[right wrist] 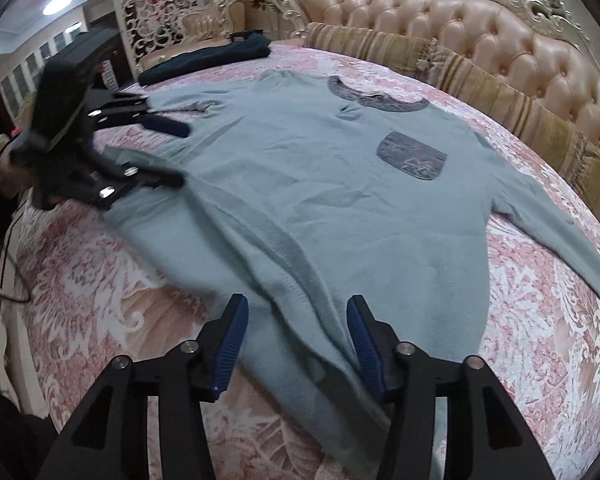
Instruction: Fold clothes
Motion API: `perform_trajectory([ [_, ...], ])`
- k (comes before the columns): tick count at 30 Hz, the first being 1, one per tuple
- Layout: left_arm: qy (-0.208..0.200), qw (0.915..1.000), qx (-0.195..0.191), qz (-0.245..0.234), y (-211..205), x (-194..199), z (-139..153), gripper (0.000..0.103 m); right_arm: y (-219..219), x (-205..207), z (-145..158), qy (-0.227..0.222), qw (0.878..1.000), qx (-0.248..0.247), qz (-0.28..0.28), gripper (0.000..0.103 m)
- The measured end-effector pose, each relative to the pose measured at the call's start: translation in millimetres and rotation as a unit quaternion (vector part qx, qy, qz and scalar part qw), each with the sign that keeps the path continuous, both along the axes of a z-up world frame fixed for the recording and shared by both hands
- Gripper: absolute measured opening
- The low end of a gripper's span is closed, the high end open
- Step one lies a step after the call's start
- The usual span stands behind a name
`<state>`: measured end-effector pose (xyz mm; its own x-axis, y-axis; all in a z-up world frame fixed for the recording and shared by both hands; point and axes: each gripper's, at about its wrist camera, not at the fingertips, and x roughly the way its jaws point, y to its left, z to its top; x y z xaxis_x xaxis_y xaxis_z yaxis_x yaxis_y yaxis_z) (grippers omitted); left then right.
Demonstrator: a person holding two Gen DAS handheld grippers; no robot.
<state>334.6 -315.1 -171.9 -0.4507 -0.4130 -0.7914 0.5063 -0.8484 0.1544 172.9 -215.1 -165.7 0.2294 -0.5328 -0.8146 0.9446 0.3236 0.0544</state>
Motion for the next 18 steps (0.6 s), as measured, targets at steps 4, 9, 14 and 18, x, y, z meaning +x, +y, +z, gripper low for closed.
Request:
perform_trajectory([
  [4, 0.002, 1.0, 0.003, -0.001, 0, 1, 1, 0.065, -4, 1, -4, -0.001, 1.0, 0.006, 0.009, 0.054],
  [9, 0.004, 0.9999, 0.006, 0.007, -4, 3, 0, 0.065, -19, -4, -10, 0.005, 1.0, 0.017, 0.006, 0.054],
  [14, 0.02, 0.9992, 0.029, 0.019, -15, 9, -2, 0.065, -25, -4, -11, -0.002, 1.0, 0.02, 0.022, 0.011],
  [18, 0.061, 0.9957, 0.068, -0.014, -12, 27, 9, 0.065, -25, -6, -6, -0.009, 0.999, 0.019, 0.03, 0.007],
])
